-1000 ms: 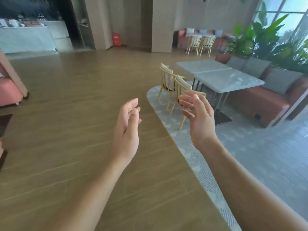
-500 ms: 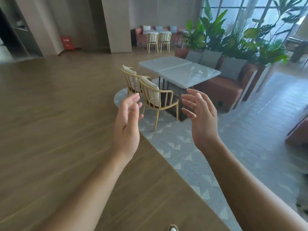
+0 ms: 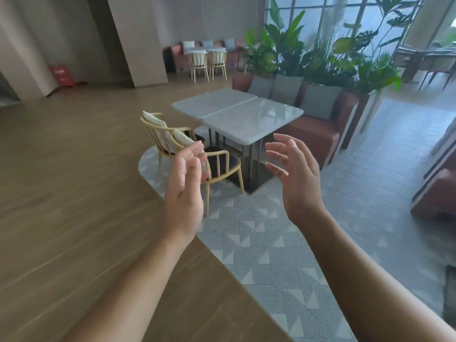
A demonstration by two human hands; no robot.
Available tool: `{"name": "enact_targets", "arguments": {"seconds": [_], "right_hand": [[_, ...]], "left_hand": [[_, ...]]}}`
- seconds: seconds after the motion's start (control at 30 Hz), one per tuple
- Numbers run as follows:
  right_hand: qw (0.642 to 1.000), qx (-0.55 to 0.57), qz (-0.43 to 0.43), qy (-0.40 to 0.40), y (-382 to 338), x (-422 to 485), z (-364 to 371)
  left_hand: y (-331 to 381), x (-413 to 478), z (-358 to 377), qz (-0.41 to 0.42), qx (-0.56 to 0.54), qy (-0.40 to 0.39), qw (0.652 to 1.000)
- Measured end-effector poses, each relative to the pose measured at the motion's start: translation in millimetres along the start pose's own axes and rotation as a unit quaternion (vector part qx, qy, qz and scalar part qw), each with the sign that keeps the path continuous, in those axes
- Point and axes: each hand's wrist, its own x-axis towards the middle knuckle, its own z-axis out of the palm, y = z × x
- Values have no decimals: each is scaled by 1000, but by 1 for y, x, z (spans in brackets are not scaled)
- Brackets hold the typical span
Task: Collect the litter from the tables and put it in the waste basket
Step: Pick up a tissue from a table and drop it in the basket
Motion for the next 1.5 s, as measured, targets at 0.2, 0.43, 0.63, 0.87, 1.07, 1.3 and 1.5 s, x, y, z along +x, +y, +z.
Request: {"name": "enact_targets", "arguments": {"seconds": [0.2, 0.43, 0.63, 0.87, 1.07, 1.3, 1.5], "right_hand": [[1000, -19, 4, 11, 28, 100, -31], [999, -31, 11, 21, 78, 205, -41], [997, -55, -18, 43, 125, 313, -35], [991, -86, -49, 87, 160, 436, -28], [987, -89, -61, 122, 190, 537, -53], [984, -104, -50, 137, 245, 666, -114], [988, -108, -25, 111, 275, 797, -173]], "left_hand": [[-57, 72, 56, -10, -6, -16, 1000], [-133, 165, 94, -20, -5, -20, 1000], [-205, 273, 123, -18, -26, -32, 999], [-268, 404, 163, -35, -42, -84, 995], [-325, 498, 223, -37, -50, -119, 991], [-406, 590, 321, -39, -47, -122, 991], [-467, 670, 418, -54, -28, -101, 993]]}}
